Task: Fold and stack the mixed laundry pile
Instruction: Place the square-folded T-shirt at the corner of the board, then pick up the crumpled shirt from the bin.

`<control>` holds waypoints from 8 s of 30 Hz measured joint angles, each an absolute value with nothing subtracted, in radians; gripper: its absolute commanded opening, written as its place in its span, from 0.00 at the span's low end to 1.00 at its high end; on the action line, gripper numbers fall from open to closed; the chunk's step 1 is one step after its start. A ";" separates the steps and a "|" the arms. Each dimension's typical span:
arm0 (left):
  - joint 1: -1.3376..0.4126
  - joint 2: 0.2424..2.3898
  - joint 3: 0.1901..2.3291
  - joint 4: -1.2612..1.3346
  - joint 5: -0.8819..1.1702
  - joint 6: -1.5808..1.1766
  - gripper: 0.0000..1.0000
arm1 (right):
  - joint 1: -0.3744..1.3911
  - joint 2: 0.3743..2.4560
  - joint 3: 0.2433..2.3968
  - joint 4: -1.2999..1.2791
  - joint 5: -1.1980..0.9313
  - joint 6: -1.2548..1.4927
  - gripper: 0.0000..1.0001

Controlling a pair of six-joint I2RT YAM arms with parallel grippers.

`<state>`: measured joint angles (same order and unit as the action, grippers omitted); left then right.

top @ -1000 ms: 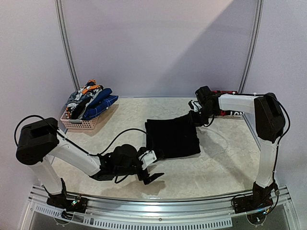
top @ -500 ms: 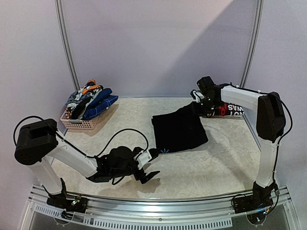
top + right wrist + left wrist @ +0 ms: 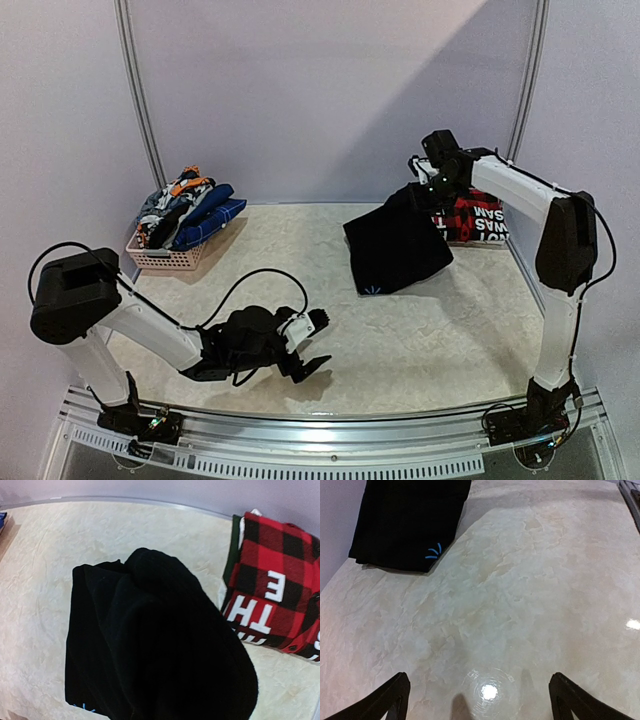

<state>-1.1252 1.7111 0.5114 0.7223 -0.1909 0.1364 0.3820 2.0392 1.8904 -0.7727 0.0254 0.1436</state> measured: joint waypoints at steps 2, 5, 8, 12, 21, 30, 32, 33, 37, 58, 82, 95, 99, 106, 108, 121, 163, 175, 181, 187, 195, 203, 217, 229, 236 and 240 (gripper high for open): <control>-1.125 1.711 0.511 0.722 -0.191 0.136 0.98 | 0.374 2.046 1.917 -0.783 0.044 0.137 0.00; -1.125 1.711 0.511 0.722 -0.191 0.132 0.98 | 0.361 2.065 1.963 -0.802 0.068 0.130 0.00; -1.125 1.711 0.511 0.722 -0.189 0.128 0.98 | 0.350 2.096 2.022 -0.820 0.093 0.128 0.00; -1.125 1.711 0.511 0.722 -0.187 0.126 0.98 | 0.337 2.149 2.124 -0.852 0.128 0.125 0.00; -1.125 1.716 0.511 0.733 -0.179 0.118 0.98 | 0.290 2.195 2.274 -0.901 0.173 0.118 0.00; -1.125 1.732 0.511 0.751 -0.164 0.104 0.98 | 0.260 2.203 2.387 -0.932 0.204 0.099 0.00; -1.125 1.736 0.511 0.751 -0.163 0.103 0.98 | 0.260 2.204 2.403 -0.939 0.205 0.096 0.00; -1.125 1.737 0.511 0.751 -0.163 0.103 0.98 | 0.259 2.204 2.413 -0.943 0.205 0.095 0.00; -1.125 1.740 0.511 0.752 -0.159 0.102 0.98 | 0.259 2.203 2.434 -0.950 0.207 0.091 0.00; -1.124 1.775 0.517 0.765 -0.138 0.095 0.97 | 0.138 2.242 2.450 -0.936 0.205 0.059 0.00; -1.124 1.848 0.575 0.764 -0.124 0.073 0.97 | -0.054 2.473 2.477 -0.673 0.167 0.032 0.00; -1.124 1.855 0.593 0.759 -0.119 0.067 0.97 | -0.064 2.569 2.480 -0.611 0.276 0.063 0.09; -1.124 1.855 0.593 0.756 -0.119 0.062 0.97 | -0.072 2.573 2.456 -0.574 0.310 0.092 0.36; -1.124 1.855 0.593 0.750 -0.119 0.056 0.97 | -0.093 2.571 2.447 -0.498 0.349 0.136 0.65; -1.124 1.855 0.593 0.747 -0.119 0.054 0.97 | -0.097 2.565 2.447 -0.489 0.347 0.152 0.66; -1.124 1.847 0.589 0.748 -0.116 0.025 0.97 | -0.080 2.385 2.313 -0.382 0.199 0.238 0.68; -1.051 1.800 0.543 0.775 -0.110 -0.033 0.98 | -0.064 2.590 2.366 -0.342 -0.211 0.413 0.66; -1.047 1.656 0.535 0.684 -0.197 -0.035 0.98 | -0.023 2.399 2.191 -0.321 -0.150 0.375 0.67; -1.046 1.523 0.563 0.509 -0.321 -0.043 1.00 | 0.063 2.220 2.004 -0.233 -0.127 0.361 0.69; -1.038 1.366 0.661 0.323 -0.447 -0.057 1.00 | 0.133 2.086 1.826 -0.171 -0.125 0.353 0.70; -0.947 1.329 0.793 0.139 -0.577 -0.052 1.00 | 0.191 1.943 1.625 -0.157 -0.106 0.344 0.73; -0.781 1.400 0.978 -0.047 -0.661 -0.055 0.99 | 0.241 1.736 1.354 -0.100 -0.136 0.375 0.73; -0.447 1.541 1.108 -0.252 -0.654 -0.292 0.82 | 0.323 1.522 1.021 -0.019 -0.189 0.469 0.73; -0.302 1.620 1.063 -0.216 -0.532 -0.438 0.69 | 0.337 1.516 1.010 0.016 -0.208 0.490 0.73; -0.268 1.657 1.044 -0.146 -0.469 -0.483 0.41 | 0.340 1.518 1.010 0.018 -0.218 0.490 0.73; -0.245 1.677 1.024 -0.065 -0.418 -0.491 0.07 | 0.340 1.523 1.010 0.018 -0.219 0.490 0.73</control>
<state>-0.2451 1.6768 1.0241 -0.0654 -0.4175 -0.4911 0.3405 1.5227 1.0100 0.0177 -0.2192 0.4900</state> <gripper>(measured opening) 0.294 0.729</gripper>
